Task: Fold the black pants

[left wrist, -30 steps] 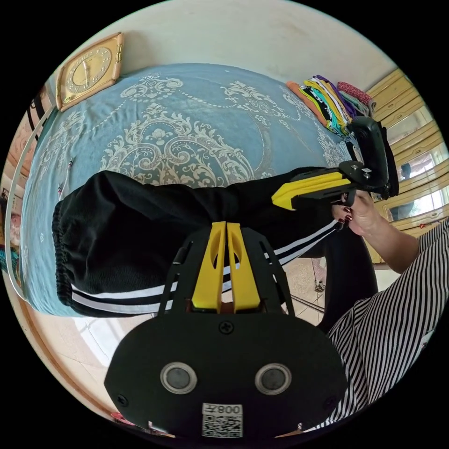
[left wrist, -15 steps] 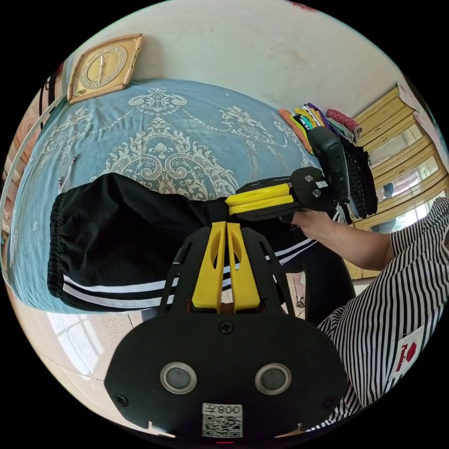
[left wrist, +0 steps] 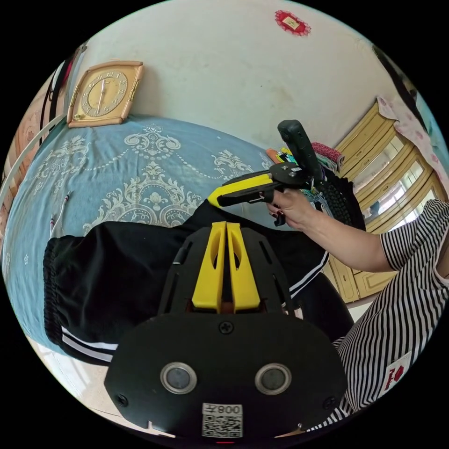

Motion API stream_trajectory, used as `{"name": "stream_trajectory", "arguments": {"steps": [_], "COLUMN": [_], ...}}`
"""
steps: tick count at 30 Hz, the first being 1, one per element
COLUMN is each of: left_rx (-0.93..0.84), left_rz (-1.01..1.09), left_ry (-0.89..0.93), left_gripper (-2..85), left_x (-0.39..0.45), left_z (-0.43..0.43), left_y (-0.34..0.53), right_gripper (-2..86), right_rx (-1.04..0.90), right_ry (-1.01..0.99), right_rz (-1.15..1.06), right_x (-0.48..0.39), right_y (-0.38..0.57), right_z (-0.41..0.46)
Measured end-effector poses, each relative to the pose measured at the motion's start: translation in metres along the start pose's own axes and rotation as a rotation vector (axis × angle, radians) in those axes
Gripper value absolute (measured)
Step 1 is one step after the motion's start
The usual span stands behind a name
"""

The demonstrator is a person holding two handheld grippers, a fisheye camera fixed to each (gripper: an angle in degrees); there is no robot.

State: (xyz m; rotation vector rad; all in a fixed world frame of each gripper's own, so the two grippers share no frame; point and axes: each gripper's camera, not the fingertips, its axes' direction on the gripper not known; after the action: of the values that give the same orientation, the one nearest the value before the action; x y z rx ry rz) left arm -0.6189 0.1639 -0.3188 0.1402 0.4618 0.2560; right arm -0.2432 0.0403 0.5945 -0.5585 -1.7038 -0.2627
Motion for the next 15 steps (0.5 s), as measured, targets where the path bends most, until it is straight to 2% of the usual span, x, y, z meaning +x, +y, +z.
{"name": "stream_trajectory", "arguments": {"steps": [10,12,15], "left_rx": [-0.228,-0.169,-0.045], "left_rz": [-0.114,-0.089,-0.137], "left_ry": [-0.061,-0.069,-0.211], "left_gripper": [1.1,1.9,4.6], "left_x": [-0.052,-0.055,-0.077], "left_z": [0.025,0.001,-0.061], "left_y": [-0.003,0.003,0.018], "right_gripper": [0.2,0.2,0.5], "right_rx": [-0.094,-0.081,-0.051], "right_ry": [-0.147,-0.115,-0.165], "right_rz": [0.159,0.191,0.22], "right_x": [0.071,0.081,0.096], "right_y": [-0.032,-0.033,-0.033], "right_z": [0.03,0.025,0.015]}}
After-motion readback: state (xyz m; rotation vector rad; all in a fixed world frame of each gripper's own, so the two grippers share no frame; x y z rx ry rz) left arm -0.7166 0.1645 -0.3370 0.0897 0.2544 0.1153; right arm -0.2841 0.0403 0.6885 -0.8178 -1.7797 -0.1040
